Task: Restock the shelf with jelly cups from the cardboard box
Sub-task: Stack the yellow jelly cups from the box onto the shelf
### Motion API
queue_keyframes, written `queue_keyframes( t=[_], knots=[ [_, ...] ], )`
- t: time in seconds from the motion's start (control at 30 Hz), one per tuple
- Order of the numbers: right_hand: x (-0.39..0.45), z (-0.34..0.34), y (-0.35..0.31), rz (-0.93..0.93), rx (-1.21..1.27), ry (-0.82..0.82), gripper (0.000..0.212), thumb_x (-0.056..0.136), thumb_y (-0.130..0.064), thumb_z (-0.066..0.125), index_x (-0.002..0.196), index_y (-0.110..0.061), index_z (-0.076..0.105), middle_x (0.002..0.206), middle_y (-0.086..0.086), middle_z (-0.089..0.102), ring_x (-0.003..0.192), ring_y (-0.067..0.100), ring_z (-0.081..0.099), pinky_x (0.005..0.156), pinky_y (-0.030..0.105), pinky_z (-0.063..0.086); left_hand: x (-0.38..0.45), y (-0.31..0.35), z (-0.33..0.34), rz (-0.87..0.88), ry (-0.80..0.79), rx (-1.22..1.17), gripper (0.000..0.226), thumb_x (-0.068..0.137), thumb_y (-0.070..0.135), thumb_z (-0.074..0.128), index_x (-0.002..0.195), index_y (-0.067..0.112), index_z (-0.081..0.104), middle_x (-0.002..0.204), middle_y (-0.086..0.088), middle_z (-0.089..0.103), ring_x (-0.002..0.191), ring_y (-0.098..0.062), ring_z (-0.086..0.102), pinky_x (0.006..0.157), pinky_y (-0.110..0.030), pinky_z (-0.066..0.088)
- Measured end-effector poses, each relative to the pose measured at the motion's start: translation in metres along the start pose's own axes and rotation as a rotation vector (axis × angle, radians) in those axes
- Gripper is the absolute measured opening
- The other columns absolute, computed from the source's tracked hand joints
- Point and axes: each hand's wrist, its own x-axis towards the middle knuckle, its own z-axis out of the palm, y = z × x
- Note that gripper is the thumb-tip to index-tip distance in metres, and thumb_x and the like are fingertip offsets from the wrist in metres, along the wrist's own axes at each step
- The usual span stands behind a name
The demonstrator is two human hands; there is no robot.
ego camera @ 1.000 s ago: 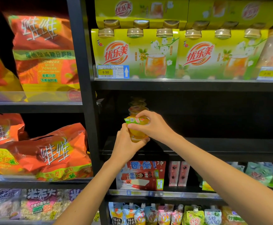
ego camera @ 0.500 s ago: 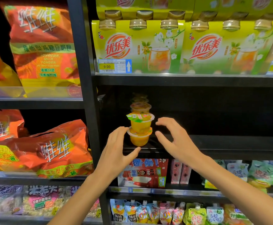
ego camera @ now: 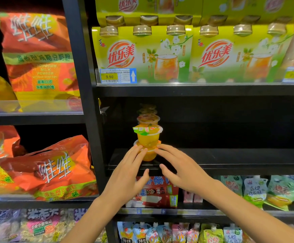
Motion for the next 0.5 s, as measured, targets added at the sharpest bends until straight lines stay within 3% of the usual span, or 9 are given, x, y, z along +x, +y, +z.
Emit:
queue_keyframes(
  t=[0.17,0.5],
  knots=[
    [0.0033,0.0019,0.0014,0.003,0.009,0.006,0.052,0.1,-0.042,0.045,0.15,-0.034,0.035,0.156,-0.02,0.029,0.141,-0.004,0.03,0.115,0.03,0.036,0.0043,-0.0003,0.0012,-0.02,-0.004,0.006,0.064,0.095,0.04,0.055,0.15,0.035,0.024,0.149,0.03,0.009,0.134,0.024,0.0,0.106,-0.003,0.007],
    [0.0057,0.006,-0.0026,0.044,0.046,0.016,0.053,0.101,-0.039,0.048,0.151,-0.034,0.033,0.156,-0.02,0.027,0.139,-0.002,0.031,0.113,0.024,0.036,0.0112,0.0011,-0.0039,-0.012,-0.02,-0.027,0.068,0.092,0.037,0.06,0.15,0.035,0.024,0.157,0.019,0.019,0.139,0.014,0.005,0.108,-0.008,0.01]
  ],
)
